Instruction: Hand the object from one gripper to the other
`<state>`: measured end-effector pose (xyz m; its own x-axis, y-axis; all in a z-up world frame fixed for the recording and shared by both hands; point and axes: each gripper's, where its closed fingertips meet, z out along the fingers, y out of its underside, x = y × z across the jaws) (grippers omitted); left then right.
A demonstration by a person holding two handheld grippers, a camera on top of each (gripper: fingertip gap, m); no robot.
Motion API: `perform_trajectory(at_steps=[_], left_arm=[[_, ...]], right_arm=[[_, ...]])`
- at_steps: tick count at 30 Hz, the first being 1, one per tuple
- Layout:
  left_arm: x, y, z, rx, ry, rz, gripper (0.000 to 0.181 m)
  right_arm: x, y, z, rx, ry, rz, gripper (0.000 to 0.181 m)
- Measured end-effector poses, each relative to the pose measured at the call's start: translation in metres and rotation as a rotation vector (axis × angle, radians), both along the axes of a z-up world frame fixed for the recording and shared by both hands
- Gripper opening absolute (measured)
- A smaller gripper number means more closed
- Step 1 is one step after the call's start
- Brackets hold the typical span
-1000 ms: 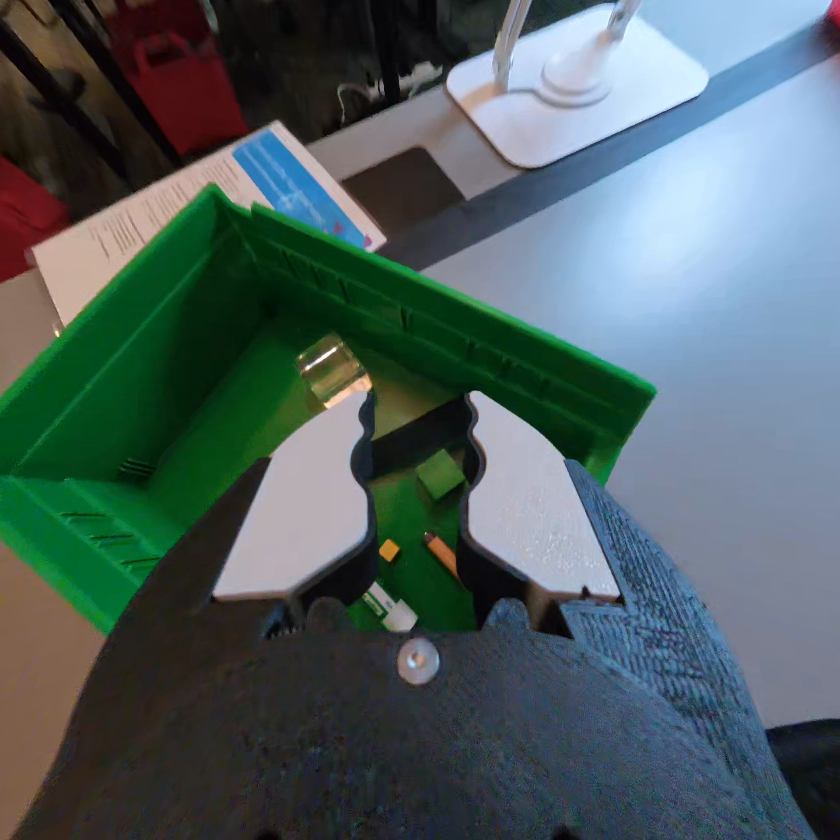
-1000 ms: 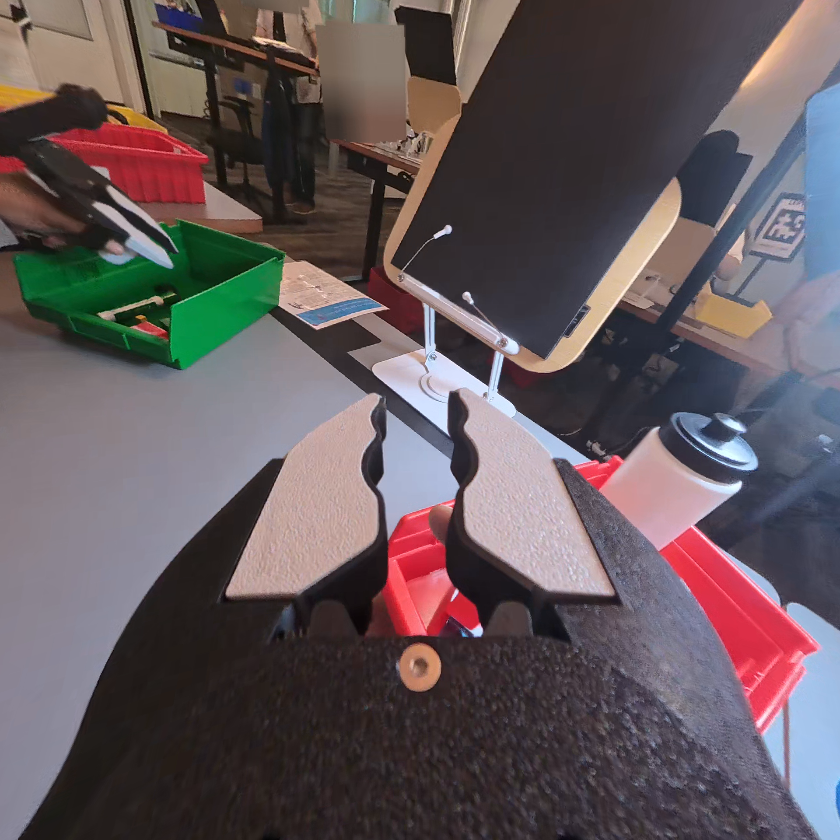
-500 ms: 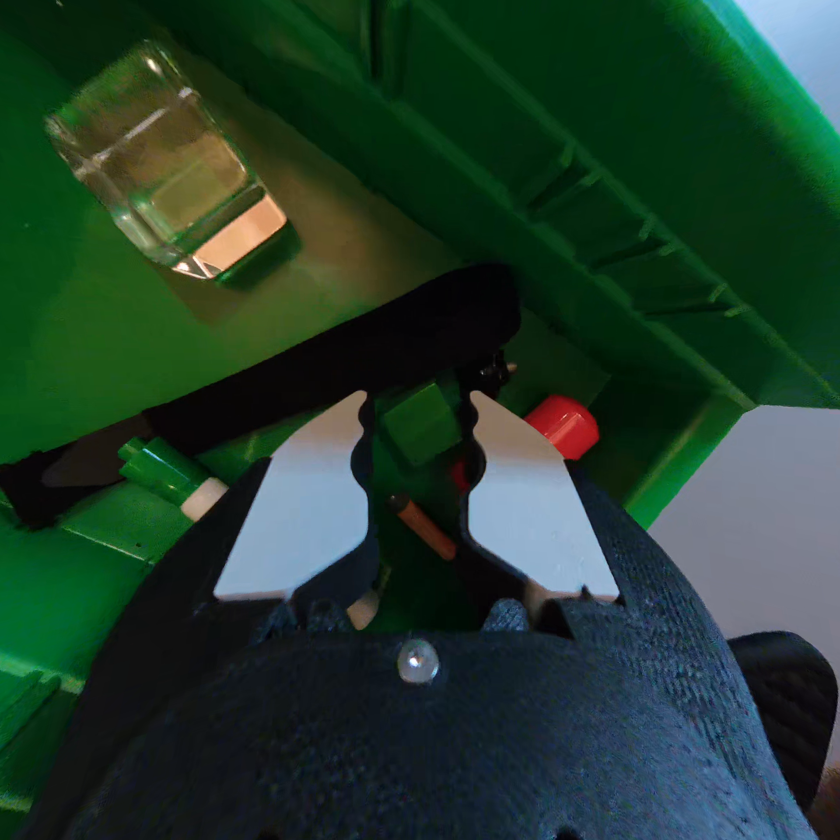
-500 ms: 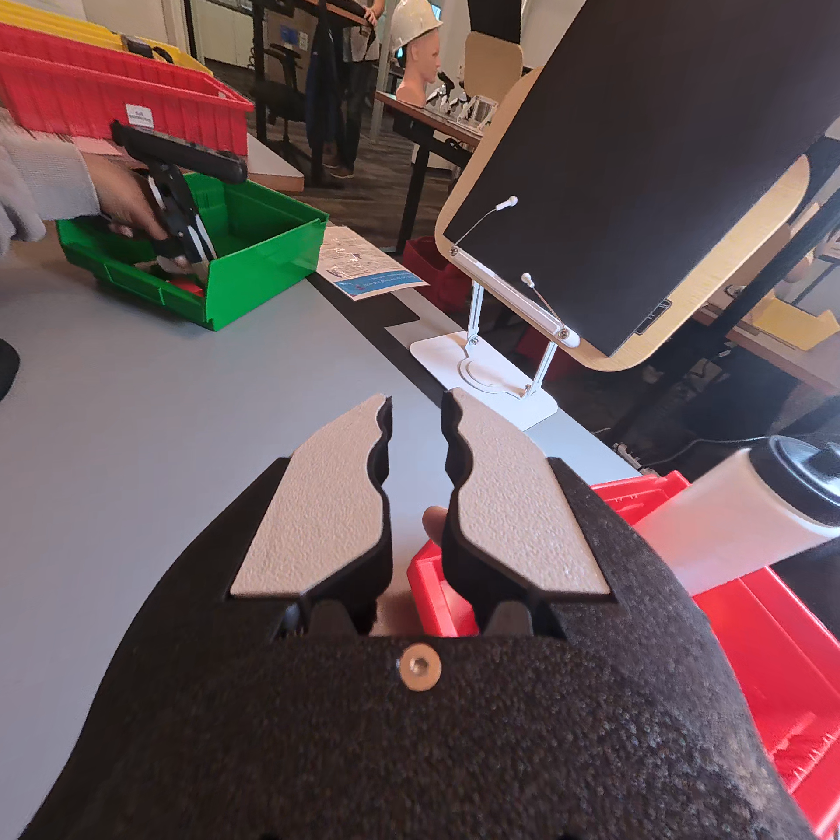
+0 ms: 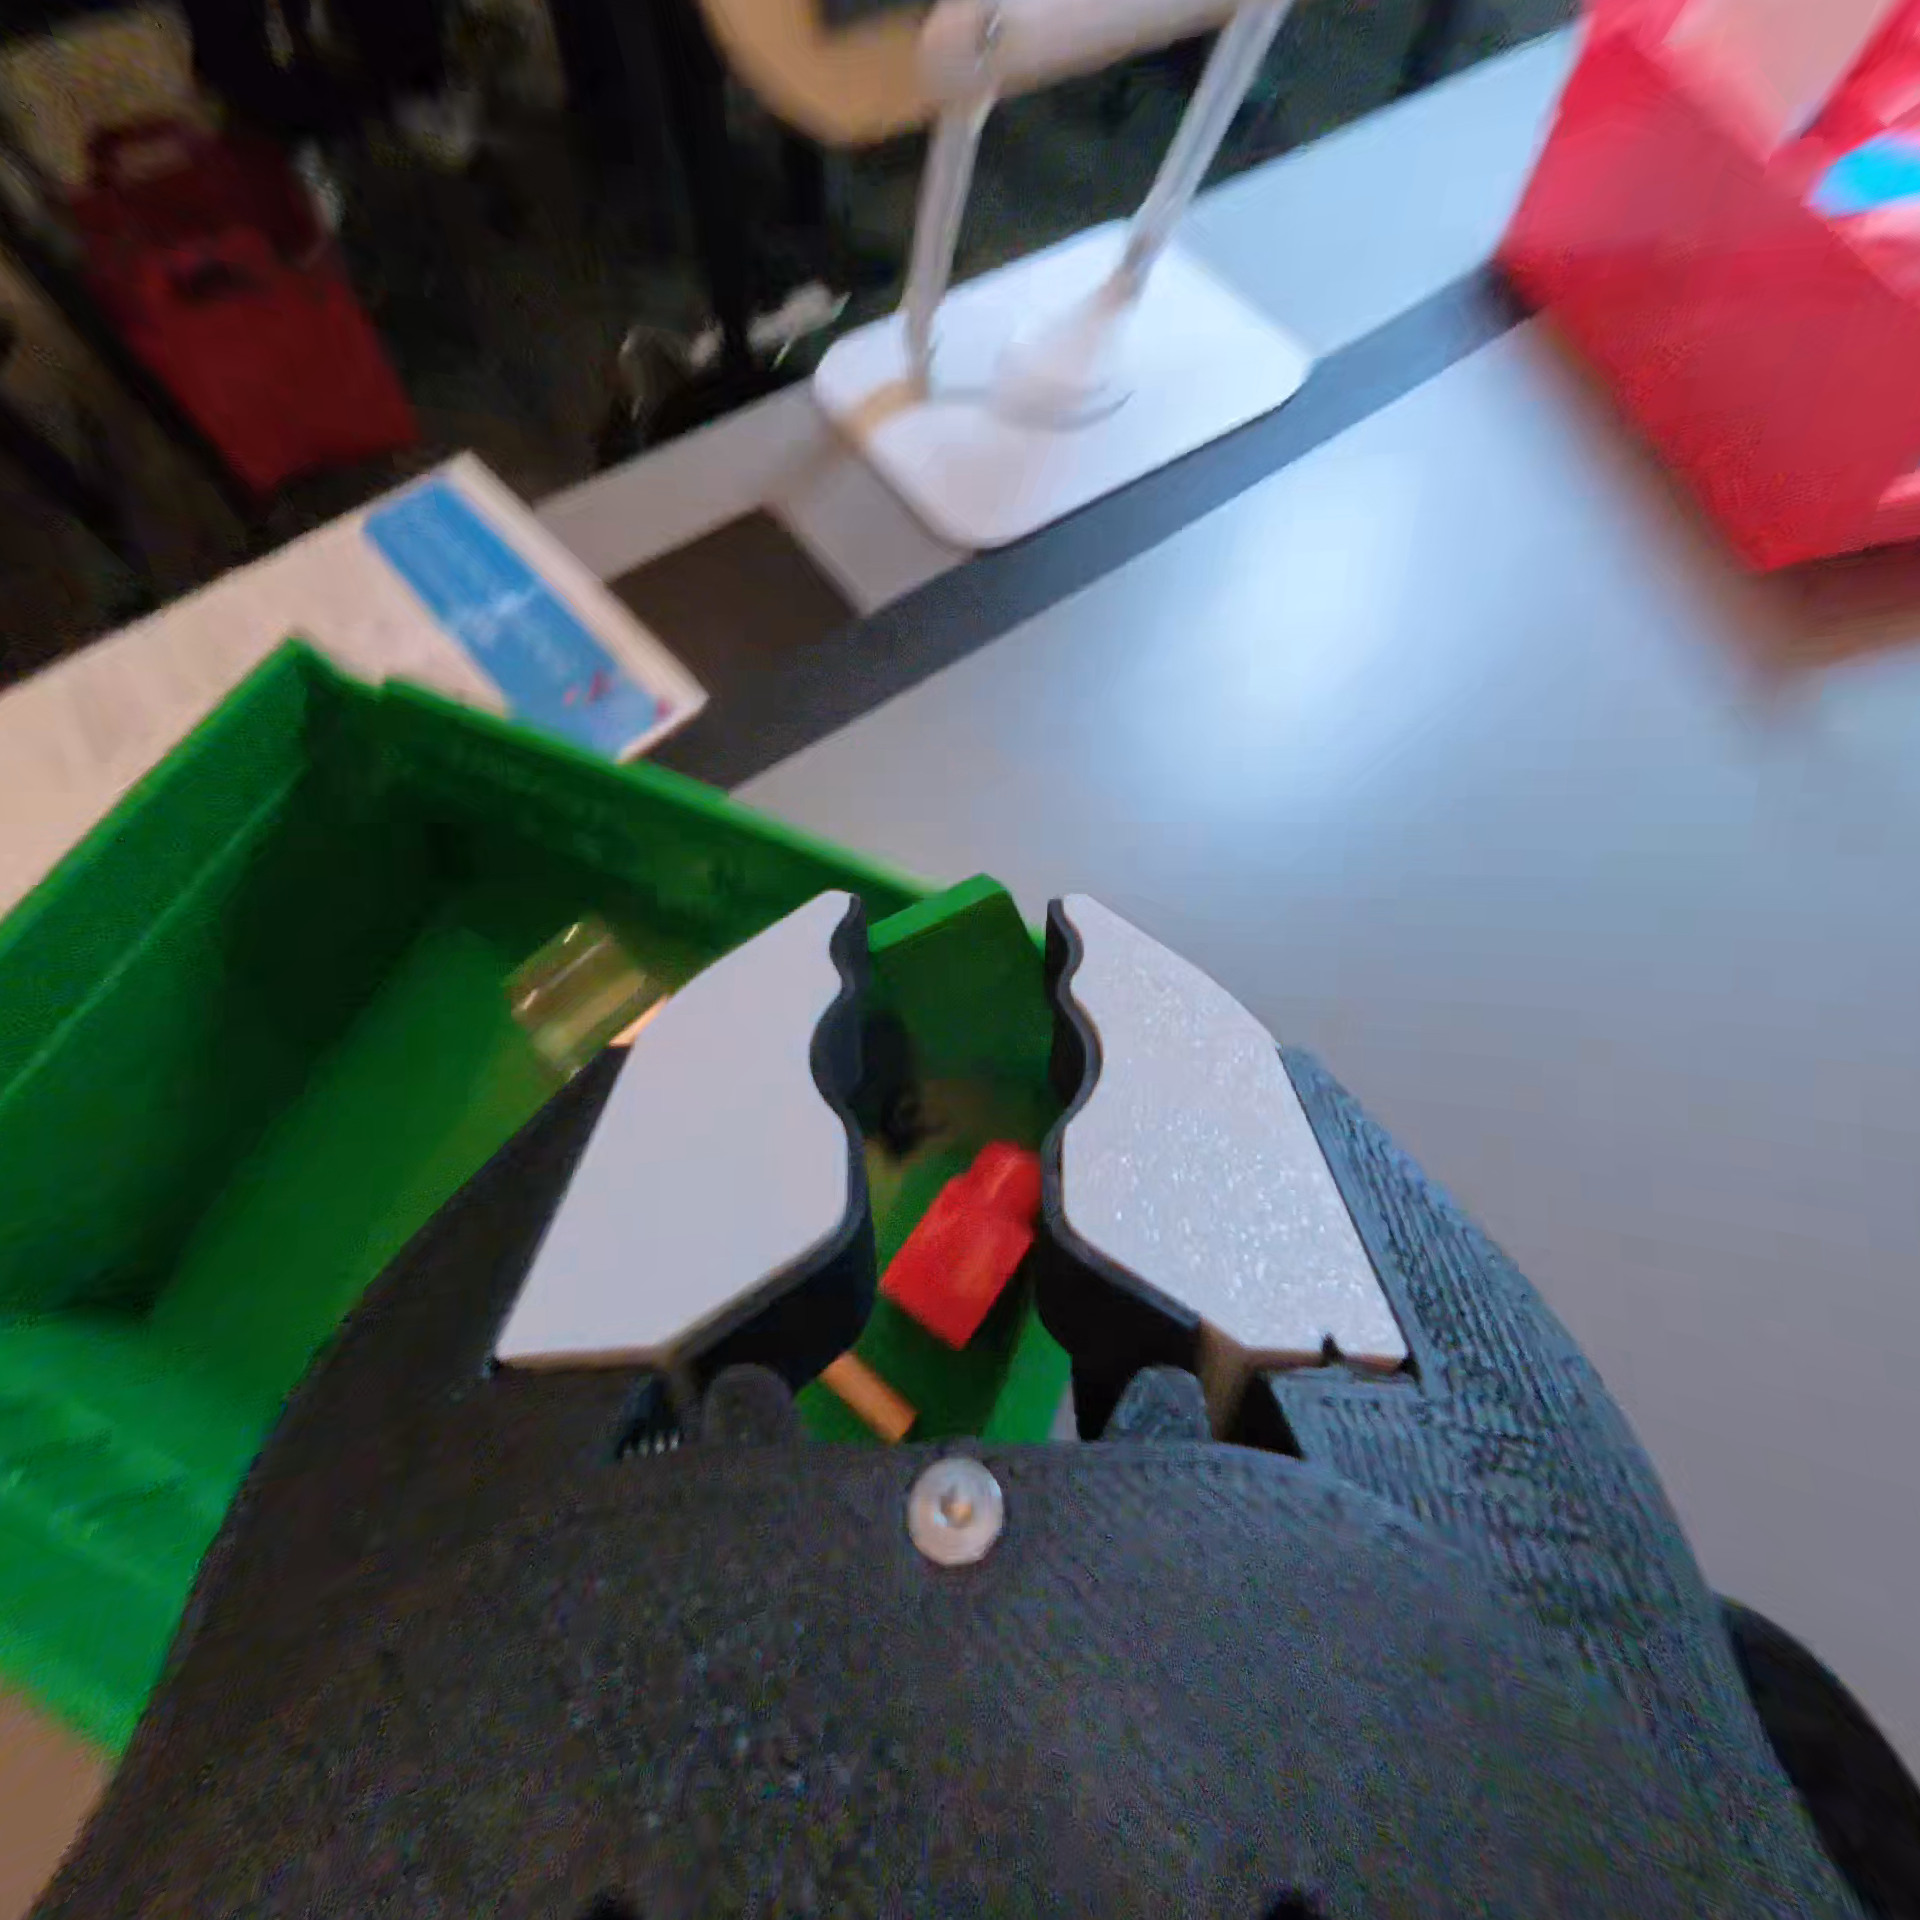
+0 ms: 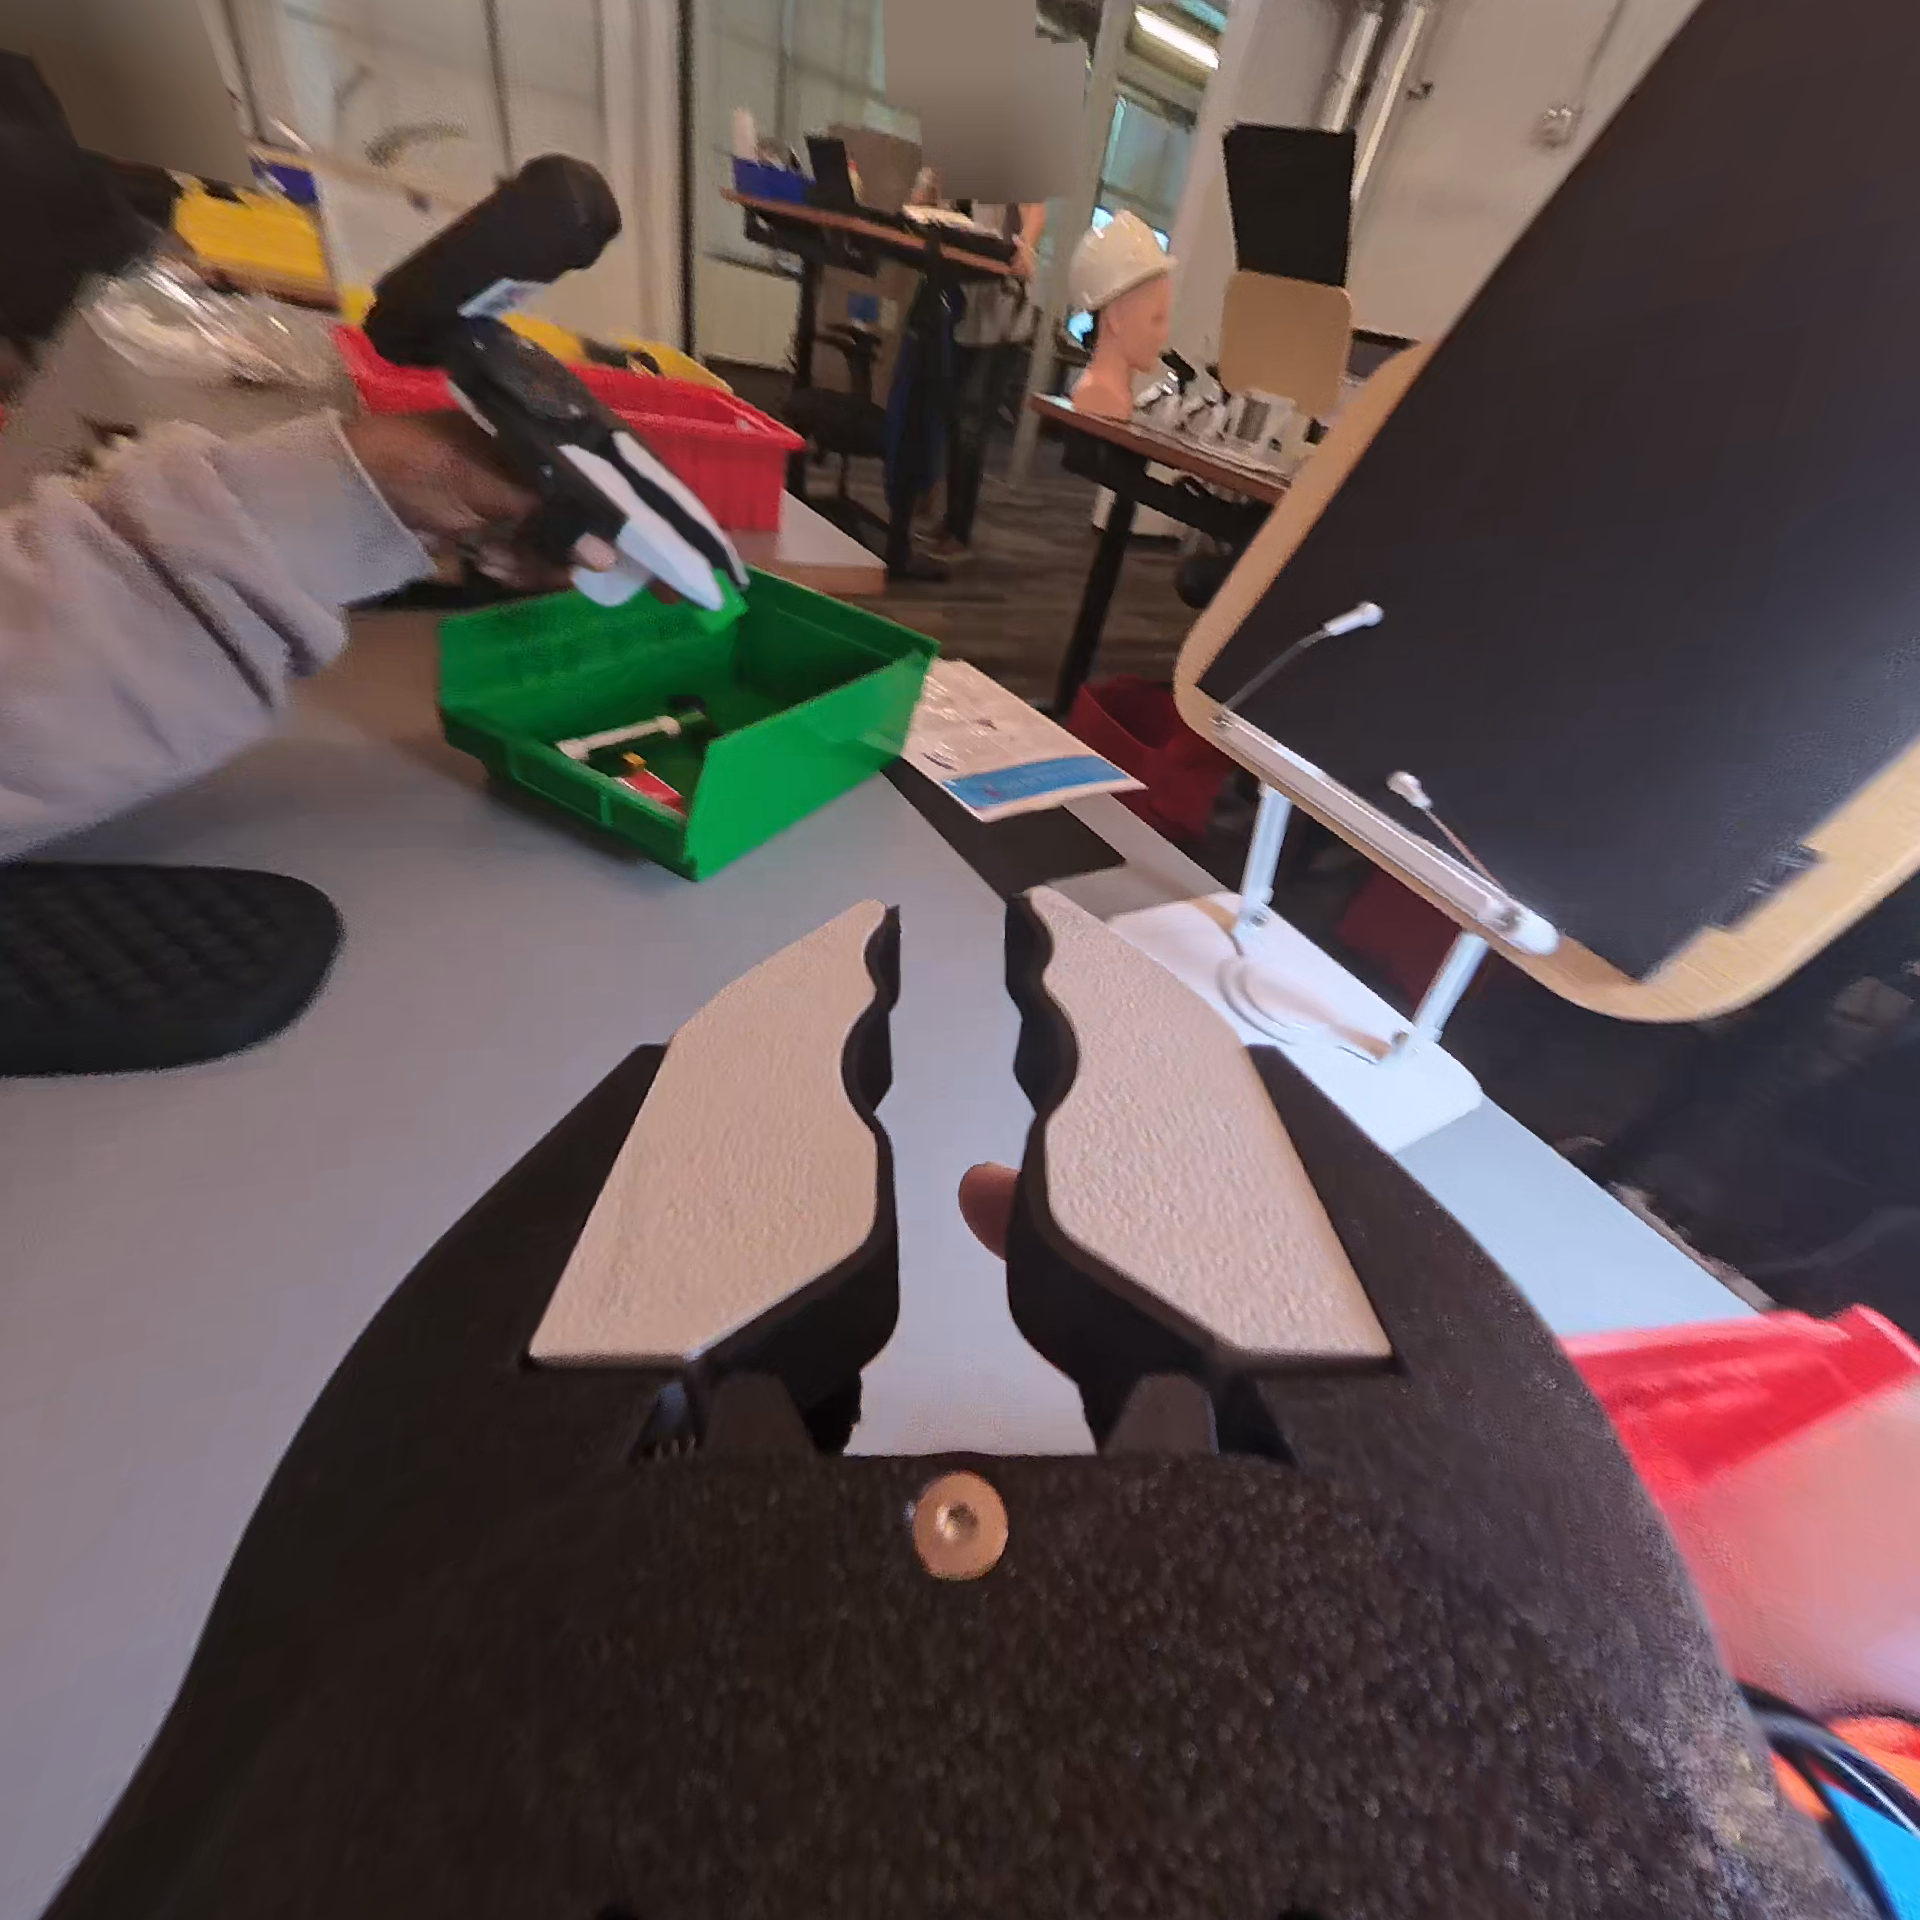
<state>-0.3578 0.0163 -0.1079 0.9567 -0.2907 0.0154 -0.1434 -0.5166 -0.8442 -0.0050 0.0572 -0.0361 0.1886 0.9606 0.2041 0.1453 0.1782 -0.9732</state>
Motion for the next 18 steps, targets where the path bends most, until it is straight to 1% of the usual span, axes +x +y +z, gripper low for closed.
perform_trajectory(at_steps=[1,3,5,6,8,10,12,13,14,15,16,17,18], left_arm=[[0.031,-0.003,0.028,0.116,-0.098,-0.116,0.032],[0.093,-0.019,0.08,0.286,-0.356,-0.358,0.033],[0.146,-0.039,0.124,0.374,-0.653,-0.587,0.032],[0.169,-0.048,0.141,0.387,-0.773,-0.695,0.032],[0.209,-0.059,0.162,0.388,-0.925,-0.865,0.032],[0.246,-0.06,0.168,0.332,-0.987,-0.973,0.031],[0.277,-0.058,0.166,0.274,-1.006,-1.027,0.031],[0.29,-0.055,0.161,0.244,-1.003,-1.036,0.031],[0.299,-0.052,0.154,0.219,-1.005,-1.028,0.03],[0.306,-0.051,0.148,0.196,-1.025,-1.026,0.03],[0.309,-0.052,0.145,0.166,-1.062,-1.037,0.029],[0.311,-0.052,0.139,0.129,-1.07,-1.032,0.029],[0.311,-0.05,0.134,0.132,-1.04,-1.011,0.031]], right_arm=[[-0.008,-0.009,0.002,-0.027,0.025,0.042,0.019],[-0.025,-0.024,0.009,-0.046,0.1,0.094,0.024],[-0.04,-0.034,0.015,0.035,0.145,0.081,0.03],[-0.047,-0.04,0.016,0.104,0.138,0.065,0.036],[-0.06,-0.052,0.027,0.25,0.134,0.03,0.047],[-0.067,-0.067,0.05,0.41,0.176,-0.004,0.052],[-0.067,-0.078,0.071,0.618,0.198,-0.068,0.054],[-0.067,-0.084,0.076,0.708,0.186,-0.071,0.053],[-0.069,-0.09,0.072,0.771,0.139,-0.047,0.043],[-0.068,-0.094,0.066,0.812,0.103,-0.032,0.029],[-0.066,-0.096,0.062,0.826,0.097,-0.019,0.029],[-0.064,-0.096,0.056,0.776,0.084,0.01,0.029],[-0.062,-0.095,0.052,0.683,0.079,0.05,0.029]])
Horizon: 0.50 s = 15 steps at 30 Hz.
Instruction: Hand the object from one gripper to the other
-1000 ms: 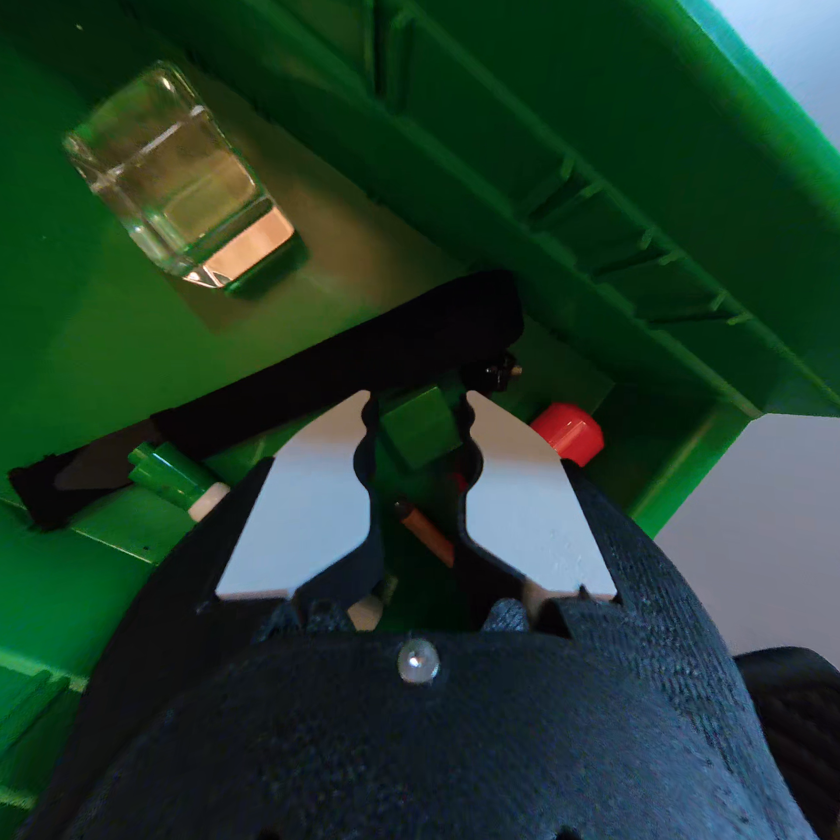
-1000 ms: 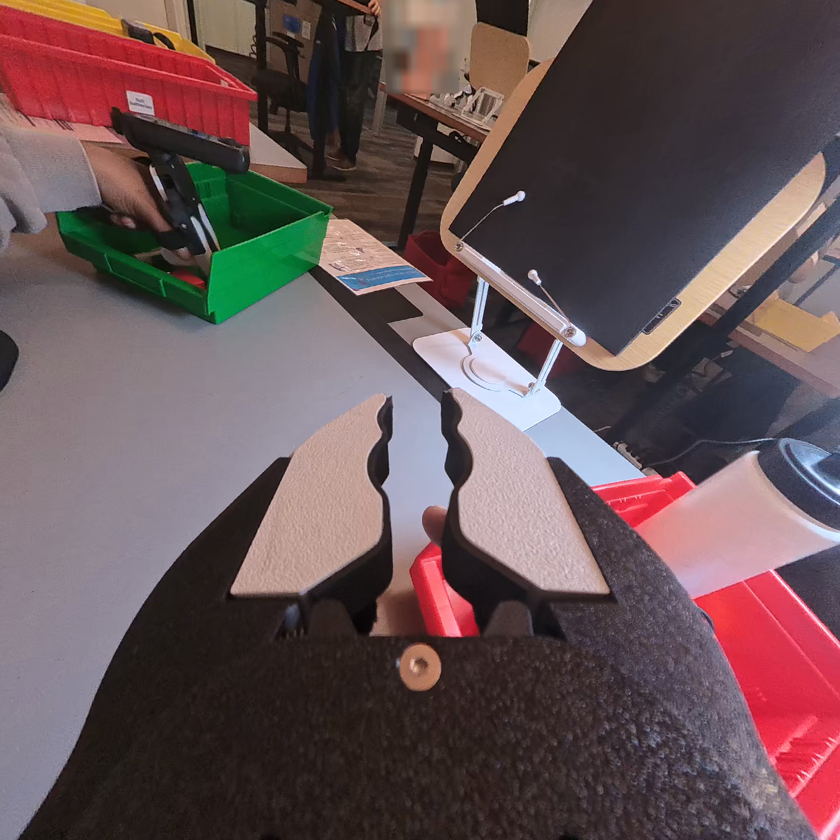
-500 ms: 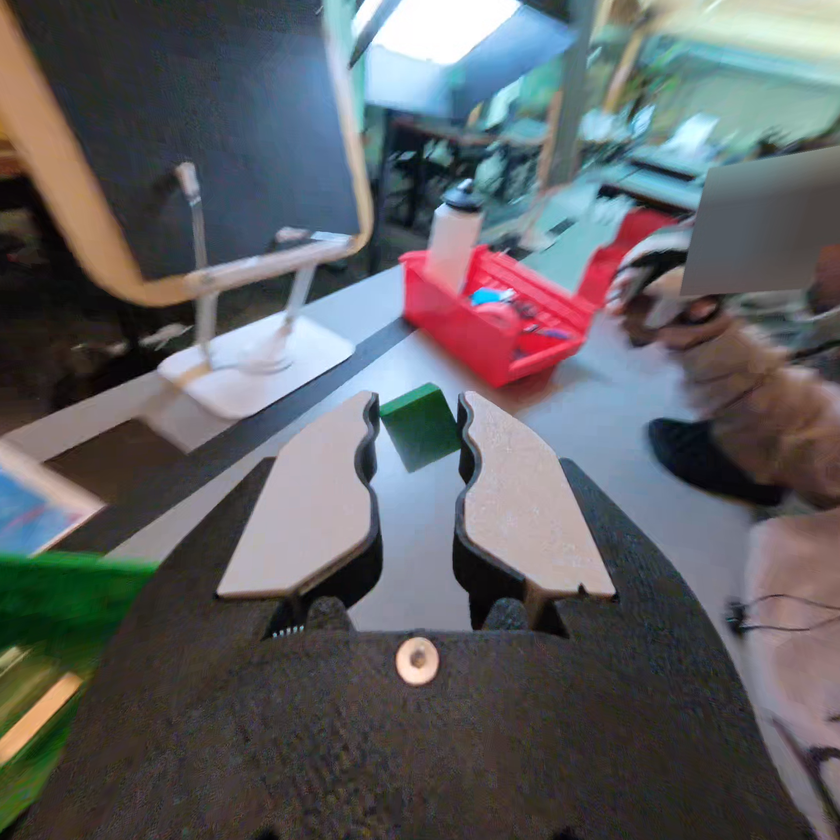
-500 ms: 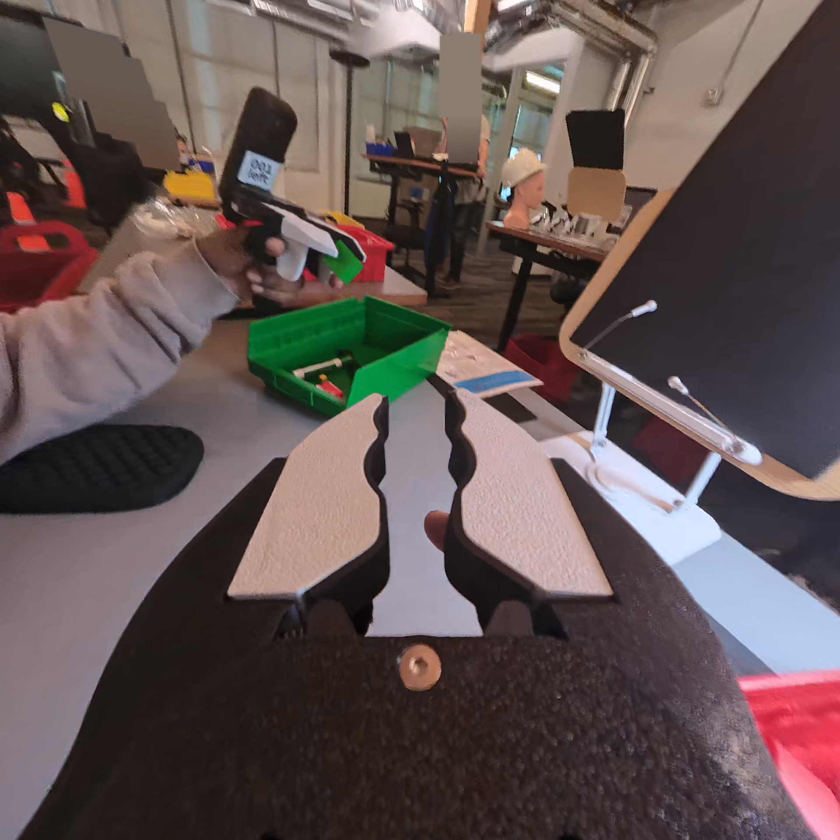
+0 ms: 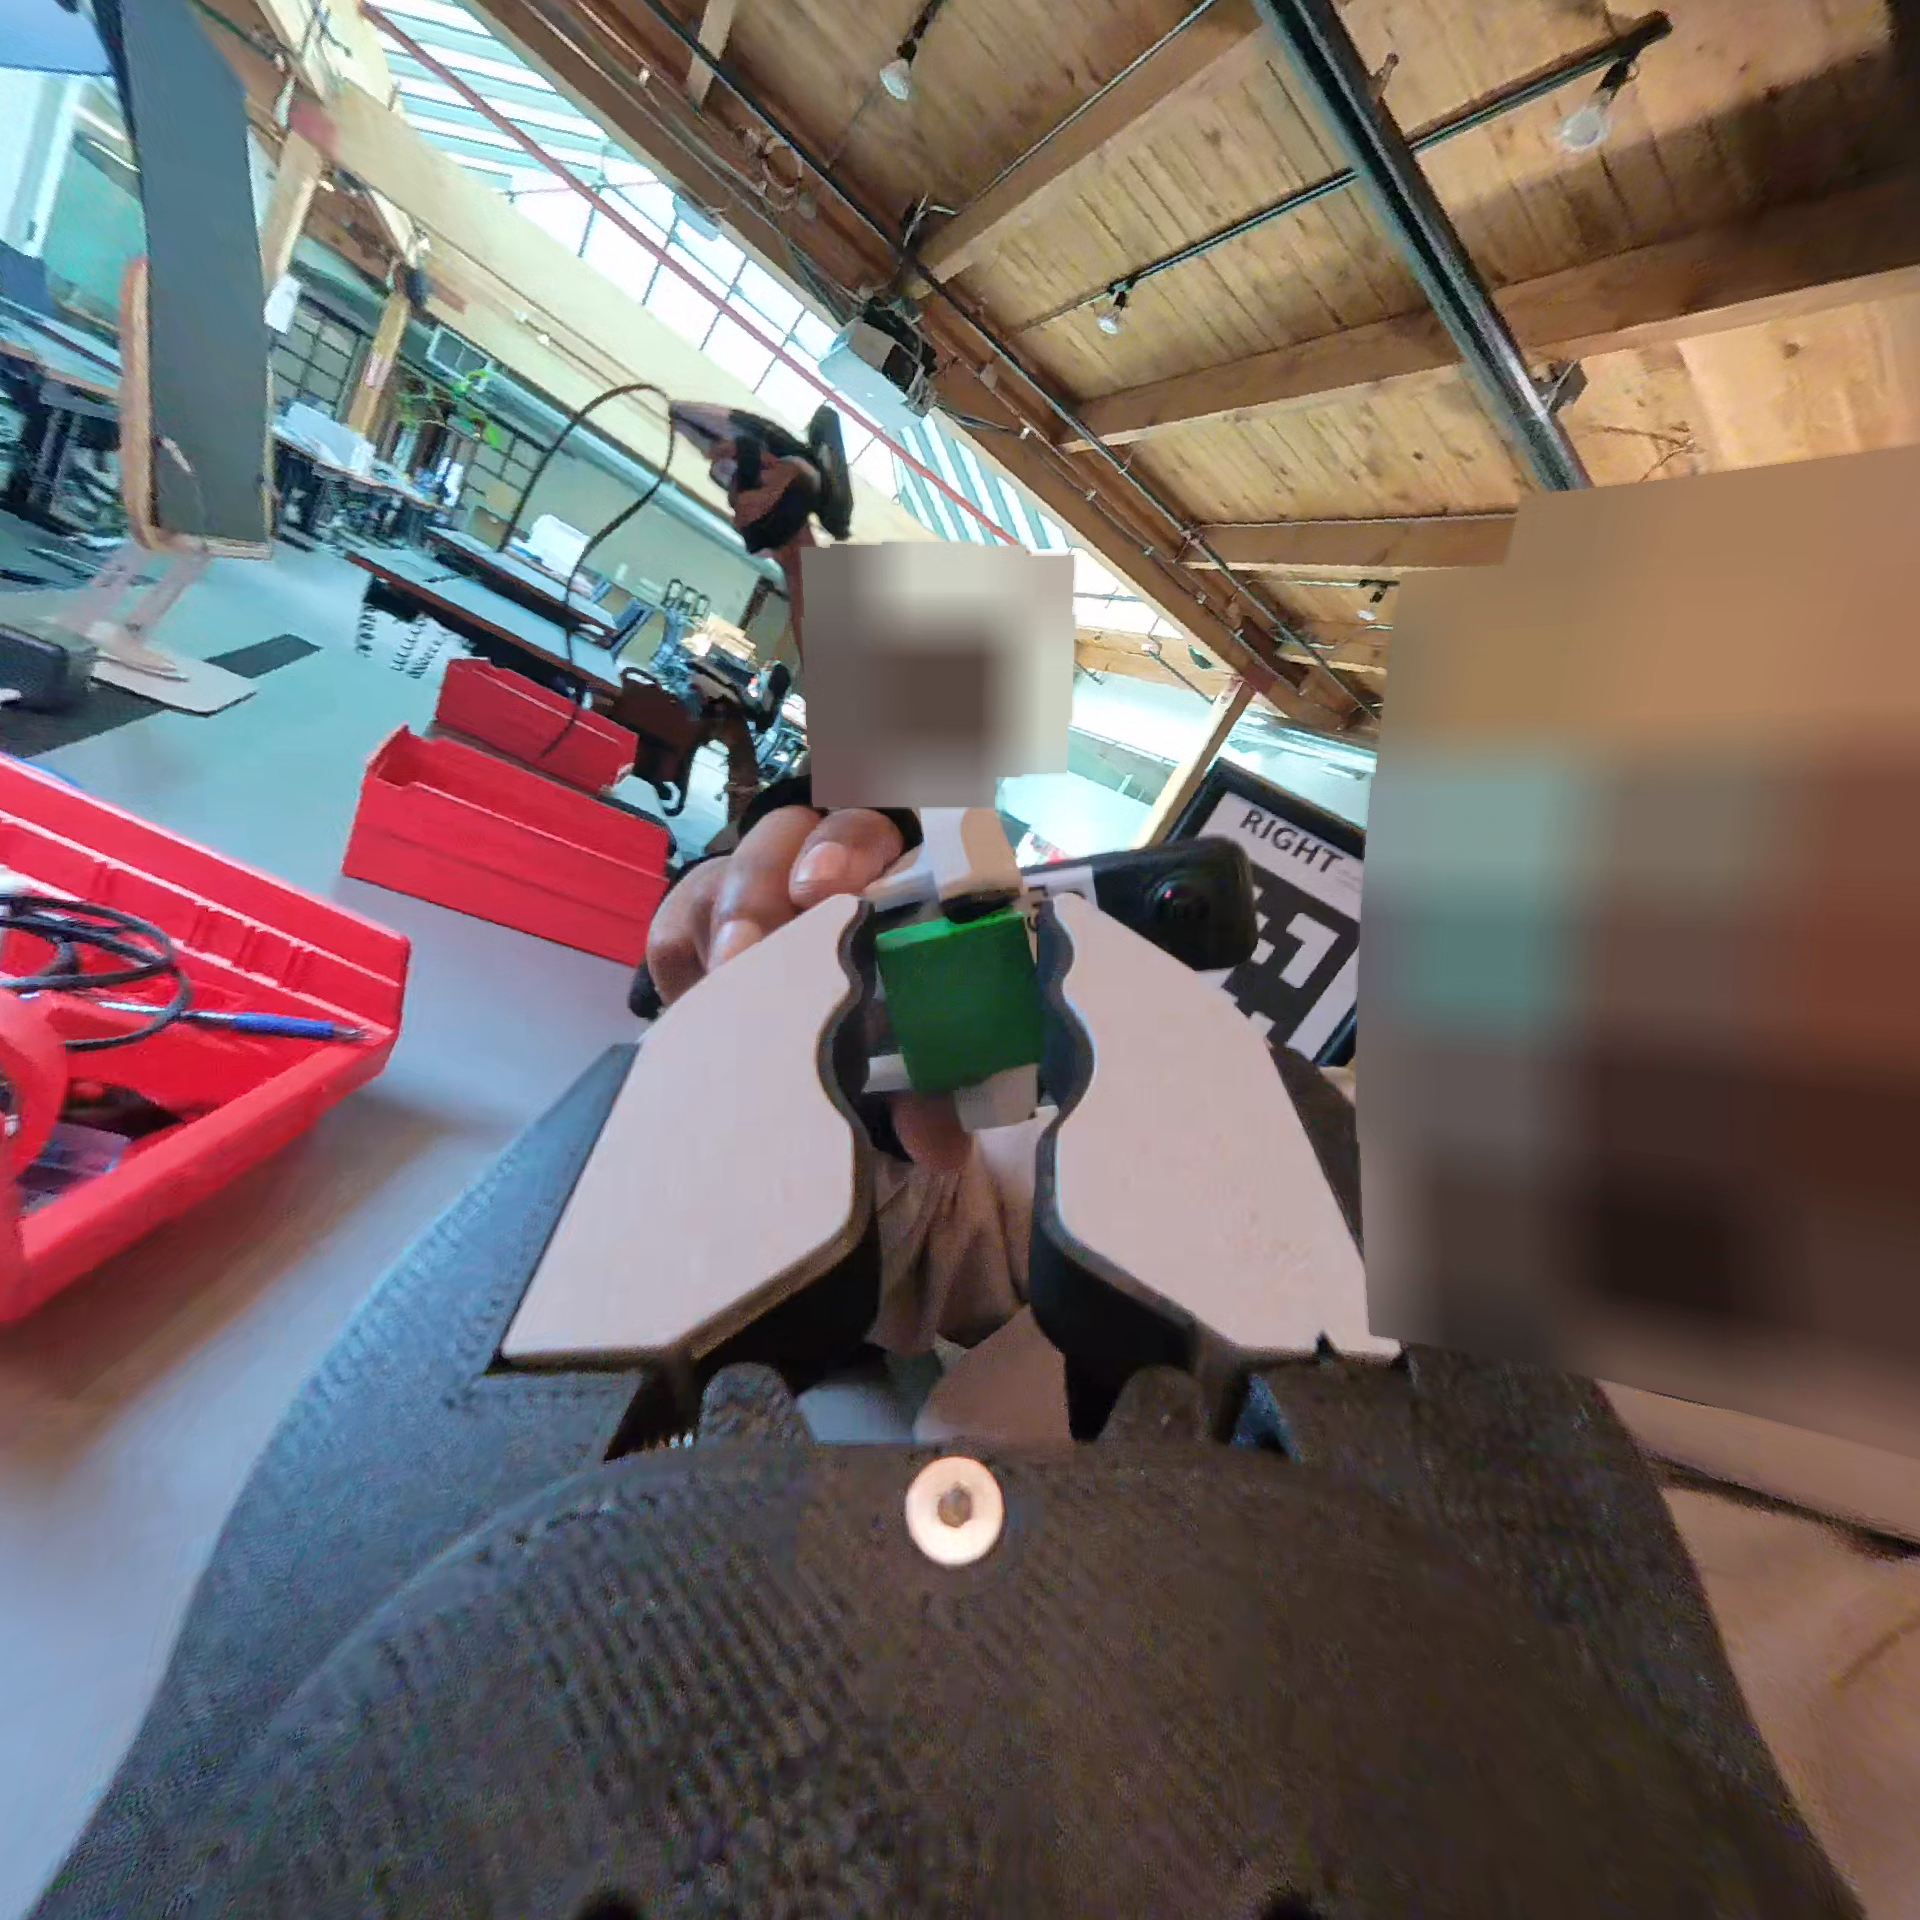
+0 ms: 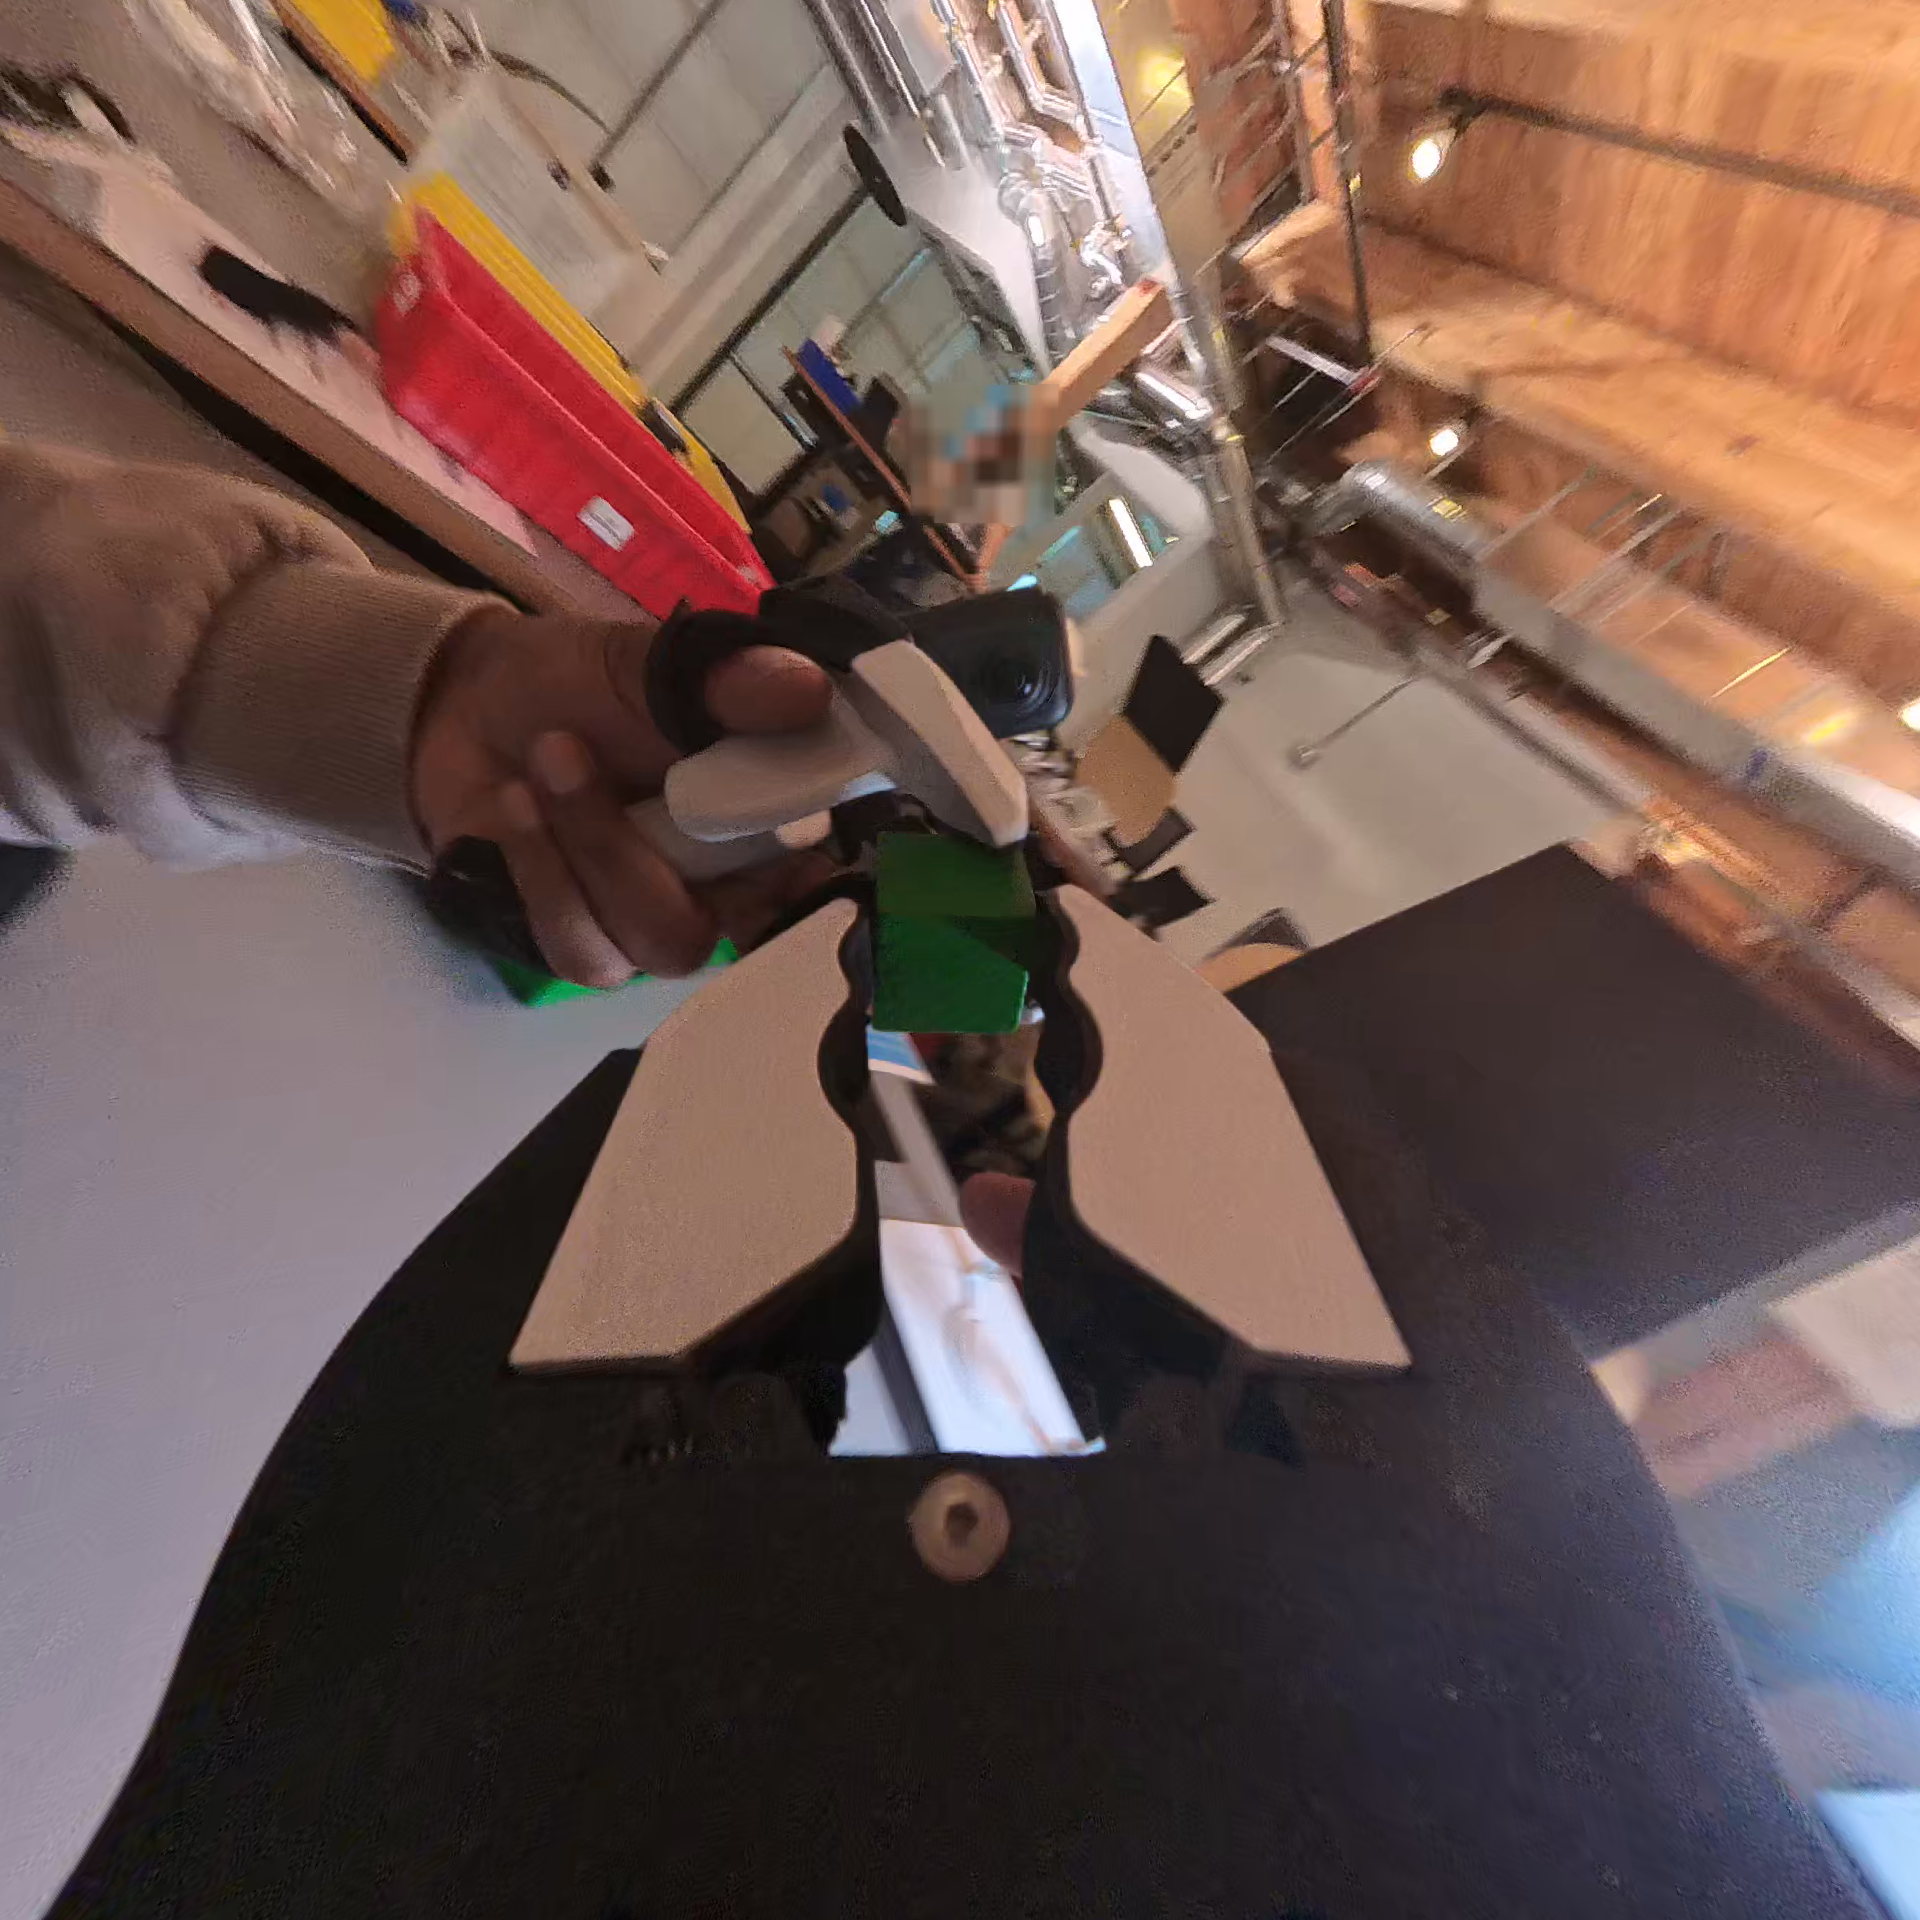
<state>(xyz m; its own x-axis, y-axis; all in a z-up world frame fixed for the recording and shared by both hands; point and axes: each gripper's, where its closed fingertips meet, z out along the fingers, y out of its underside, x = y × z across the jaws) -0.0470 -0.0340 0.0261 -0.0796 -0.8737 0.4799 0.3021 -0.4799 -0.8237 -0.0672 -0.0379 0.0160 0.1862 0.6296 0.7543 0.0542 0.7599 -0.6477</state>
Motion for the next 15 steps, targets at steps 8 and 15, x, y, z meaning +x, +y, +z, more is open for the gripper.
perform_trajectory(at_steps=[8,15], left_arm=[[-0.019,0.001,-0.01,0.779,0.581,0.613,0.048],[0.0,0.001,-0.032,1.152,0.888,0.739,0.028]], right_arm=[[0.021,0.004,0.012,-1.099,-0.019,0.591,0.028],[0.0,-0.004,-0.015,-1.451,-0.138,0.74,0.028]])
